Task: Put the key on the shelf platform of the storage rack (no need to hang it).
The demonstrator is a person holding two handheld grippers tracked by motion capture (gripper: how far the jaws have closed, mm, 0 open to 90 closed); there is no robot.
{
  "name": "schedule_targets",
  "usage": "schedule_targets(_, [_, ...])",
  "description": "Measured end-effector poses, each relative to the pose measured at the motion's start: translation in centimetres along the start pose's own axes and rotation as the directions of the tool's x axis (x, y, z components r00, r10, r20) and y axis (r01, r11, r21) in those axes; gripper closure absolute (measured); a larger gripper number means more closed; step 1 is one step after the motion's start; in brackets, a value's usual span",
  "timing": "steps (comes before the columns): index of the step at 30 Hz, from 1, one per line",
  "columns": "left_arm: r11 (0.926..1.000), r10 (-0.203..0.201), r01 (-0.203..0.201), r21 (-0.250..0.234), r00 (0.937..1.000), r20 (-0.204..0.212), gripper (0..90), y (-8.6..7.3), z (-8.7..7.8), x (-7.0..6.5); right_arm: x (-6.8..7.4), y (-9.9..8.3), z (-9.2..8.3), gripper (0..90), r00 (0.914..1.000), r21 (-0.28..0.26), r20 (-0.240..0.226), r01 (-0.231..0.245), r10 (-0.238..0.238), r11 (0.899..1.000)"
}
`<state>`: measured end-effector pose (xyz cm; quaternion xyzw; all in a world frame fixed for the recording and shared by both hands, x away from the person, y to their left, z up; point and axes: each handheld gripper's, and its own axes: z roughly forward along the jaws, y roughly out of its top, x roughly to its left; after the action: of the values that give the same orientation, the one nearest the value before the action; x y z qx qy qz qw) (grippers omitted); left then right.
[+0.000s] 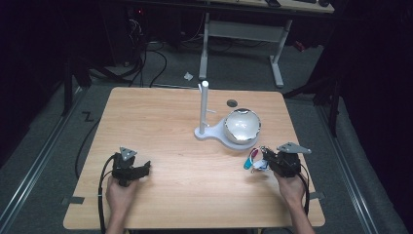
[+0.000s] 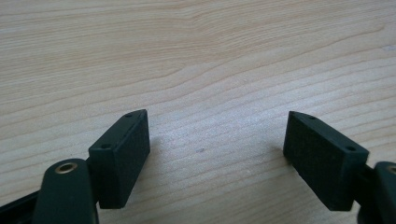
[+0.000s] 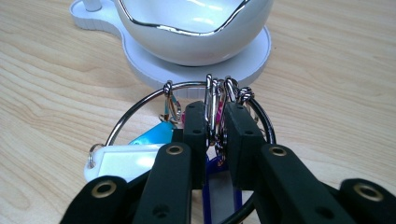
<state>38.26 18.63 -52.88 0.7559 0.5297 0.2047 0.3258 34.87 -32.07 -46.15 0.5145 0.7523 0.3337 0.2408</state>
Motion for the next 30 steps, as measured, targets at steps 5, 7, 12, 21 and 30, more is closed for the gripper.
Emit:
schedule_targets(5, [1.0000,0.000,0.000,0.000,1.0000,0.000,23.1,0.0,0.0,0.0,-0.3,0.4,-0.8,80.2,0.9999,-0.011,-0.011,-0.004,0.004,1.000])
schedule_targets(7, [1.0000,0.000,0.000,0.000,1.0000,0.000,23.1,0.0,0.0,0.0,-0.7,0.7,-1.3,80.2,0.9997,-0.015,-0.019,-0.016,0.015,1.000])
schedule_targets(12, [1.0000,-0.001,0.001,0.000,1.0000,-0.001,23.1,0.0,0.0,0.0,-1.0,1.4,-2.3,80.2,0.9998,-0.034,-0.021,-0.008,0.008,0.999])
schedule_targets(21, [1.0000,0.000,0.000,0.000,1.0000,0.000,23.1,0.0,0.0,0.0,-1.5,3.1,-3.9,80.2,0.9993,-0.068,-0.038,-0.002,0.000,0.998])
schedule_targets(30, [1.0000,-0.001,0.001,0.000,1.0000,0.001,23.1,0.0,0.0,0.0,-1.9,4.6,-4.8,80.2,0.9983,-0.086,-0.058,-0.003,-0.002,0.996])
